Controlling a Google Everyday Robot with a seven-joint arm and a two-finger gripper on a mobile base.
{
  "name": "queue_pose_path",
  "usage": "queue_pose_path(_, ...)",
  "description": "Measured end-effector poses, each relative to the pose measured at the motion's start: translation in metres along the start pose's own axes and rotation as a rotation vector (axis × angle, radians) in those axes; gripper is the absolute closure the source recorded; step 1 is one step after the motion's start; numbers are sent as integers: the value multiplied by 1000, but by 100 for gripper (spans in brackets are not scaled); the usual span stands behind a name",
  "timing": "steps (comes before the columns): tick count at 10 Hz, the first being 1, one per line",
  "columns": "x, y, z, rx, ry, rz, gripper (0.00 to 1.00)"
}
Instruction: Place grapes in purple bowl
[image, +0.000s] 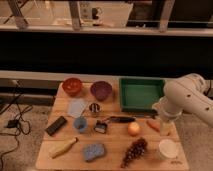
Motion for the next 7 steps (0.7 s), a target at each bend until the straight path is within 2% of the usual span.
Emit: queue_pose_path(7, -32, 43, 15, -49, 15, -205, 20)
